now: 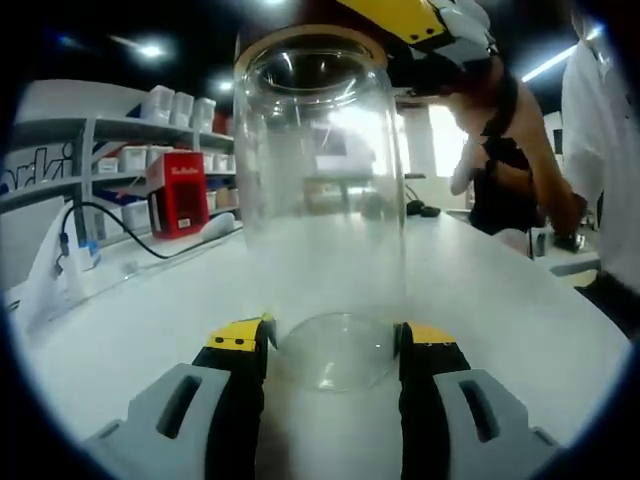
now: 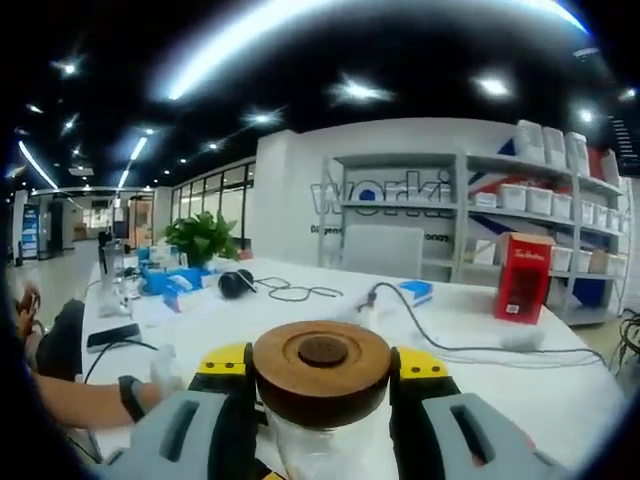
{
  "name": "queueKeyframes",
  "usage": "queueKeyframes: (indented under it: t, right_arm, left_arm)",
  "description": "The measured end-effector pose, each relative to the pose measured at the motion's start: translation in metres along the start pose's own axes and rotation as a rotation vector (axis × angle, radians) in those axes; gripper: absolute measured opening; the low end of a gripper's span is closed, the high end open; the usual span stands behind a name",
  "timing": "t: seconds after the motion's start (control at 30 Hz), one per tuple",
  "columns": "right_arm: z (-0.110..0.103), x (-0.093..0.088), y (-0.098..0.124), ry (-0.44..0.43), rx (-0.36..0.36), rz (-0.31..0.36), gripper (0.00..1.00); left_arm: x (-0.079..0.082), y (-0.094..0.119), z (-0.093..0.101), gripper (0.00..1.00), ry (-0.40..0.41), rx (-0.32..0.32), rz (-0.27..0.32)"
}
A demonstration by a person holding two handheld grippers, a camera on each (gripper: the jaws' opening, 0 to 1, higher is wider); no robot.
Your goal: Clamp the coffee can twist off the lid put the lid on the table pick up the lid cover the can tighten the lid
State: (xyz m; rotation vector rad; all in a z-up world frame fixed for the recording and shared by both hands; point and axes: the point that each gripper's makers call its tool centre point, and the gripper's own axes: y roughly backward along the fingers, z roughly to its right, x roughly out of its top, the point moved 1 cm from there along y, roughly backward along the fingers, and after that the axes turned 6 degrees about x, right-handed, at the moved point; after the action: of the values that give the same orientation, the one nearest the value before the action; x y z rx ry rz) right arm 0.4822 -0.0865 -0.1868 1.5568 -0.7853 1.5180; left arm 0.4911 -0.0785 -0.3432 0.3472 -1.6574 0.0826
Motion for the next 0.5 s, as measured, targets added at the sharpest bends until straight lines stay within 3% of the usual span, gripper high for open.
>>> queueKeyframes:
  t: [0.5]
  right_arm:
    - [0.0007,0.0004,0.0004,0.009,0.002,0.015,0.49]
  left_arm:
    - [0.0005,-0.0005,0.0027,0.44,0.000,-0.003,0.000]
